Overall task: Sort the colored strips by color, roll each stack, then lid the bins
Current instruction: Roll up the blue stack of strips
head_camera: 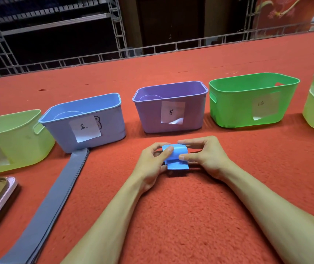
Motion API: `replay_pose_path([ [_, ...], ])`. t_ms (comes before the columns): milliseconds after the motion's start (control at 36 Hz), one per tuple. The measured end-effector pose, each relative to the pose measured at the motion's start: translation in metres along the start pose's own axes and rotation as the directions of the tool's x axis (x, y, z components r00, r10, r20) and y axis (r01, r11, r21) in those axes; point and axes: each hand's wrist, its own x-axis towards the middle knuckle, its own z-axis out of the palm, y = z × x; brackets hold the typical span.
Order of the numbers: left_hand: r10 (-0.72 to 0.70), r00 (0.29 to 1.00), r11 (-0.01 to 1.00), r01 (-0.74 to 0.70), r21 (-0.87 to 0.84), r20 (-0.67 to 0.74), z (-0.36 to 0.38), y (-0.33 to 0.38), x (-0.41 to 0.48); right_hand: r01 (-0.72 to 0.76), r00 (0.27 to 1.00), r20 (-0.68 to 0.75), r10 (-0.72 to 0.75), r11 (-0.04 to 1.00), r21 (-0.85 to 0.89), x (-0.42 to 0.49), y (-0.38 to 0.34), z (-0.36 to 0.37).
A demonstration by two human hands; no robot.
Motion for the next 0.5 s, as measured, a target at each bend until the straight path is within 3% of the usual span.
replay_pose_path([
  [250,-0.01,1.0,0.999,0.009,-0.053,-0.014,-0.0043,0.0004,-0.0002,-0.001,1.0,0.027,-0.001,0.999,0.052,0.001,0.0063,-0.0003],
  [417,0.039,0.999,0.999,-0.04,-0.033,-0.006,-0.0066,0.0,-0.0006,-0.208,0.974,0.163,0.156,0.901,0.38,0.0017,0.0026,-0.0011],
  [500,0.071,0.997,0.997,-0.071,0.009,0.009,-0.0078,-0.0012,-0.0006,-0.218,0.972,0.16,0.17,0.91,0.353,0.002,0.0036,-0.0003],
])
